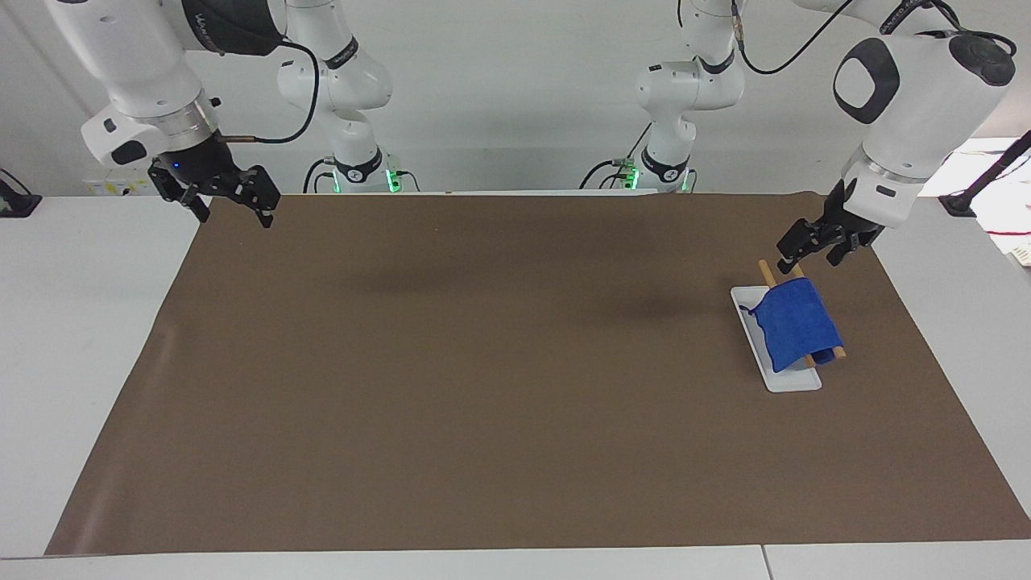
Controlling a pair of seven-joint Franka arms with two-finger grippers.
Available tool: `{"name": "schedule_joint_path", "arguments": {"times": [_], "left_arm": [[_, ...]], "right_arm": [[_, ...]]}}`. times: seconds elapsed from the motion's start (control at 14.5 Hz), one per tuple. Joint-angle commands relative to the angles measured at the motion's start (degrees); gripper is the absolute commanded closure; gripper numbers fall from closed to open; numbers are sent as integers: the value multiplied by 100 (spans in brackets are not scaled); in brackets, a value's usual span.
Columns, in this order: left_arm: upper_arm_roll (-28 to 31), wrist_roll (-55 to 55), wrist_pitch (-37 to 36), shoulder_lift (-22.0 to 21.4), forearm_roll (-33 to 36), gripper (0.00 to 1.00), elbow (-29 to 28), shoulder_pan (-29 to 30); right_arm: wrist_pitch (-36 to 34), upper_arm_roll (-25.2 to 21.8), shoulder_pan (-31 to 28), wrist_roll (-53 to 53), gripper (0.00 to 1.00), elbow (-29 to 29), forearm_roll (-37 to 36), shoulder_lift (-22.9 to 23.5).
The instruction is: Right arm passes towel to left arm to hang
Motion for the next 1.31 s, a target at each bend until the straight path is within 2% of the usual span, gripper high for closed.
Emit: {"name": "schedule_joint_path", "arguments": {"times": [0.0,0.41,0.55,1.24], "left_arm": [[60,65,-359,-182,89,0,13,-149],[86,582,-535,-253,159,0,47,-88],[69,837,-482,-227,474,0,74,-97],[60,883,-465,-262,475,0,4,-141]], "right_arm": [[-34,30,-52,-176,0,-96,77,-85],[1,47,-17,-167,0,-87,77,-76],[-34,47,-17,-176,0,-87,77,-85],[-96,65,-26,-185,0,-61,77,-76]]}}
